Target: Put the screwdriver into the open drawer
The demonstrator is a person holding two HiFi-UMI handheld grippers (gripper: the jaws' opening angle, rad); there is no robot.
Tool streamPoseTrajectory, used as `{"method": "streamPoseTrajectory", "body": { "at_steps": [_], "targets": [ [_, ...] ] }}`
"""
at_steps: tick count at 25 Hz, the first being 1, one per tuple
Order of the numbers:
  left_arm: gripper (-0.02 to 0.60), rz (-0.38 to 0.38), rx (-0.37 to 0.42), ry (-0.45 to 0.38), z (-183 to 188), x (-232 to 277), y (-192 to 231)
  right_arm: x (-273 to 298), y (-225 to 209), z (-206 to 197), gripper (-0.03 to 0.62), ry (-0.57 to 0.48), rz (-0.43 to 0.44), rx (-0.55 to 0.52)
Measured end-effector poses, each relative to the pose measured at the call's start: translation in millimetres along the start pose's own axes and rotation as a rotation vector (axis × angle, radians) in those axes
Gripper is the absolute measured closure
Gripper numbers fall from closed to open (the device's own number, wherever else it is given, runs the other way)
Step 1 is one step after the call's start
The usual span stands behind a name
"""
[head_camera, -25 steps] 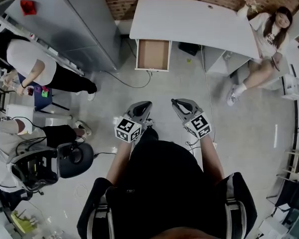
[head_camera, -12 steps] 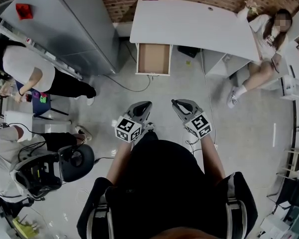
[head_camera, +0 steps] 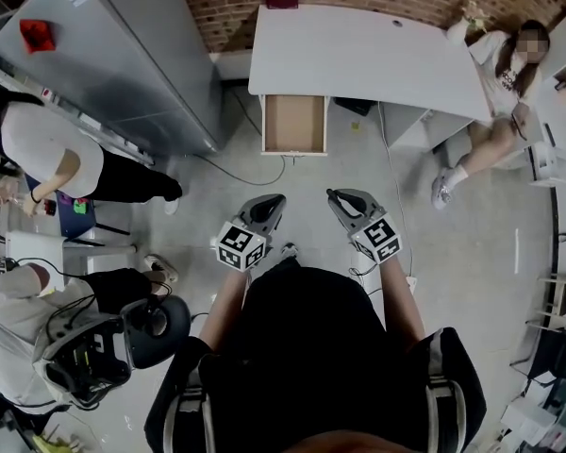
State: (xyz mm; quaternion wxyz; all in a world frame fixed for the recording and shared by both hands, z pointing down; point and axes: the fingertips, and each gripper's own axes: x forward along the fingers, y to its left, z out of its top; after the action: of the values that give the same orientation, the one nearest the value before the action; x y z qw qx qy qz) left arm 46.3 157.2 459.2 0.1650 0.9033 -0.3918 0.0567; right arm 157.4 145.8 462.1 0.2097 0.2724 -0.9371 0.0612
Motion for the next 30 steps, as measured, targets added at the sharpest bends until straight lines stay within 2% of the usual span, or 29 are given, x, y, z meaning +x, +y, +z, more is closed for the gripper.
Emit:
{"method": "streamPoseTrajectory", "body": {
  "at_steps": [14, 21, 30],
  "targets": [
    [0.561, -0.010, 0.002, -0.003, 7, -8, 56, 54, -8, 13, 0.471, 0.026, -0.023, -0.002],
    [0.561, 0.056, -0.034, 0.000, 2, -10, 89, 82, -31, 8, 0.471, 0.046, 0.008, -0.005],
    [0.561, 0.145, -0.063, 0.013, 14, -1, 134, 140, -77, 4, 0.471, 0.107, 0.089, -0.007]
  ]
}}
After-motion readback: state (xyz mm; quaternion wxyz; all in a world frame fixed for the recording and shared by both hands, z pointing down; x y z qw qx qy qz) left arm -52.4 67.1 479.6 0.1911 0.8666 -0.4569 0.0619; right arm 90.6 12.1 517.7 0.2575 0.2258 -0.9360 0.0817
